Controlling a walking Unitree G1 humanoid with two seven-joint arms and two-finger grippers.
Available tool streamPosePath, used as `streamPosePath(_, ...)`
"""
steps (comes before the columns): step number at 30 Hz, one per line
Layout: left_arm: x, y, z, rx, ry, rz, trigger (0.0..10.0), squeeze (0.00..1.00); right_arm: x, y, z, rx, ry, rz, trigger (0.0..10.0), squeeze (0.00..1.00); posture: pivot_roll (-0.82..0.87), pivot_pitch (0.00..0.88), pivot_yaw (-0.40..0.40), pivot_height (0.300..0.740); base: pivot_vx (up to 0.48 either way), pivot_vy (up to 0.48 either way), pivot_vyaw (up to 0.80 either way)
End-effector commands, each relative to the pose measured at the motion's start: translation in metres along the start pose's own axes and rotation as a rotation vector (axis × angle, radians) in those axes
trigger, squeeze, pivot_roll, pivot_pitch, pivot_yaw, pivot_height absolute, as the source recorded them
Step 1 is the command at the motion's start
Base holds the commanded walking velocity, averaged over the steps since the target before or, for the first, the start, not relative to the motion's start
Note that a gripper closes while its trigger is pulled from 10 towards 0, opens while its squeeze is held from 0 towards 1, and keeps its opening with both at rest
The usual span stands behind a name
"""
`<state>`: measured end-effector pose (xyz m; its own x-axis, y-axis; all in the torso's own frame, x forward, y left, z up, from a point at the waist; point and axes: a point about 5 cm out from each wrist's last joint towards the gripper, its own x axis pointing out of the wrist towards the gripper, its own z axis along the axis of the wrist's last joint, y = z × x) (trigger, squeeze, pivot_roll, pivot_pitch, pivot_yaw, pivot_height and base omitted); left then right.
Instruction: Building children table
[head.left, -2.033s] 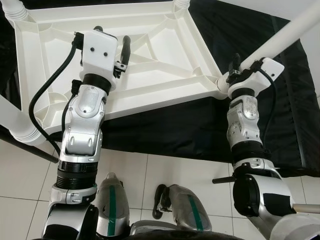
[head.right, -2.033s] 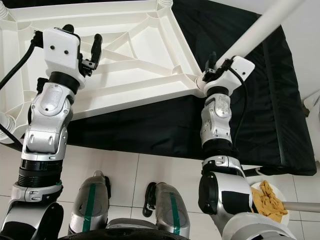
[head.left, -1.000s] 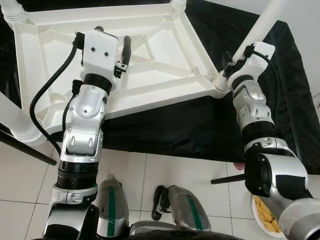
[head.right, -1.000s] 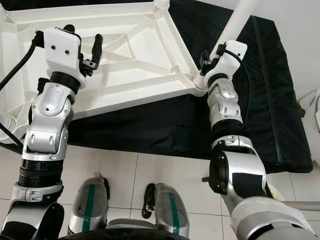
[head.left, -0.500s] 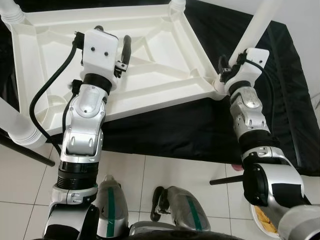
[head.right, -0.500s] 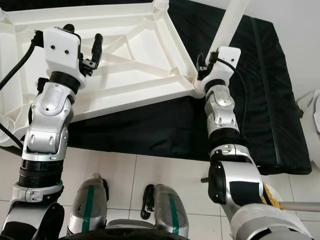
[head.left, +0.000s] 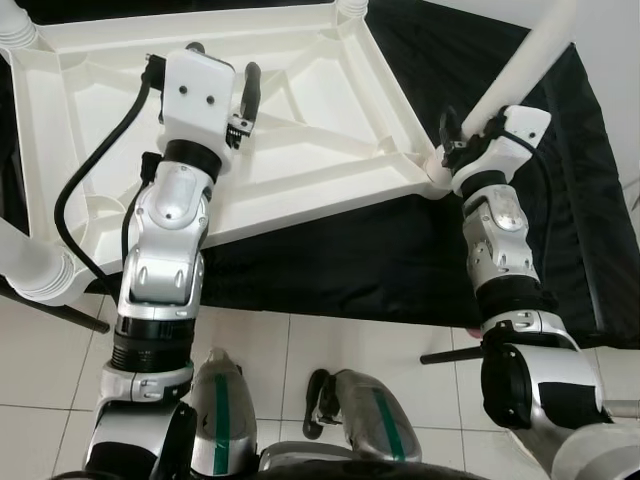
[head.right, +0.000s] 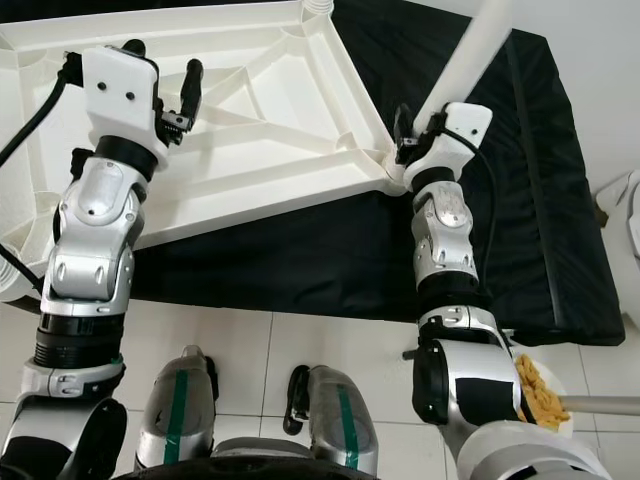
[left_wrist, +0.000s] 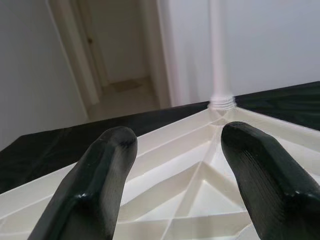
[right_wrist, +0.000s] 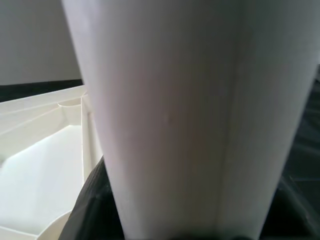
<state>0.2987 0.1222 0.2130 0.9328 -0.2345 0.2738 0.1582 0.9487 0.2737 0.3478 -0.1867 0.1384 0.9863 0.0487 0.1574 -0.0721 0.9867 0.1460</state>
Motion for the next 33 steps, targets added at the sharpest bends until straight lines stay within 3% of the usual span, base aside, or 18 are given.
streamPosePath(1, 0.003, -0.006, -0.002, -0.019, 0.016, -0.06, 10.0, 0.0, -0.001, 0.001, -0.006, 0.034, 0.059, 0.012, 10.0, 0.0, 0.17, 0.045, -0.096, 0.74, 0.0, 0.0, 0.0)
streamPosePath(4, 0.007, -0.008, 0.003, -0.026, -0.008, -0.122, 10.0, 0.0, 0.008, 0.0, 0.013, 0.044, 0.026, 0.044, 10.0, 0.0, 0.17, 0.042, -0.098, 0.74, 0.0, 0.0, 0.0)
streamPosePath(8, 0.01, -0.01, 0.006, -0.024, -0.024, -0.161, 10.0, 0.0, 0.013, 0.001, 0.023, 0.026, 0.016, 0.07, 10.0, 0.0, 0.17, 0.041, -0.101, 0.74, 0.0, 0.0, 0.0)
streamPosePath(11, 0.019, -0.02, 0.014, -0.035, -0.056, -0.275, 10.0, 0.0, 0.02, 0.007, 0.039, -0.03, 0.022, 0.175, 10.0, 0.0, 0.17, 0.033, -0.106, 0.74, 0.0, 0.0, 0.0)
streamPosePath(17, 0.021, -0.031, 0.017, -0.048, -0.067, -0.355, 10.0, 0.0, 0.018, 0.014, 0.039, -0.063, 0.035, 0.244, 10.0, 0.0, 0.16, 0.026, -0.107, 0.74, 0.0, 0.0, 0.0)
streamPosePath(18, 0.016, -0.04, 0.015, -0.061, -0.057, -0.41, 10.0, 0.02, 0.016, 0.017, 0.038, -0.074, 0.04, 0.267, 10.0, 0.0, 0.15, 0.022, -0.114, 0.74, 0.0, 0.0, 0.0)
streamPosePath(20, 0.014, -0.043, 0.013, -0.068, -0.049, -0.428, 10.0, 0.02, 0.015, 0.018, 0.038, -0.077, 0.04, 0.271, 10.0, 0.0, 0.15, 0.022, -0.114, 0.74, 0.0, 0.0, 0.0)
streamPosePath(28, 0.014, -0.046, 0.015, -0.11, -0.062, -0.356, 10.0, 0.0, 0.009, 0.019, 0.033, -0.075, 0.024, 0.24, 10.0, 0.0, 0.16, 0.019, -0.153, 0.74, 0.0, 0.0, 0.0)
streamPosePath(33, 0.013, -0.047, 0.02, -0.137, -0.079, -0.4, 10.0, 0.0, -0.001, 0.032, 0.021, -0.016, 0.039, 0.288, 10.0, 0.0, 0.17, 0.02, -0.158, 0.74, 0.0, 0.0, 0.0)
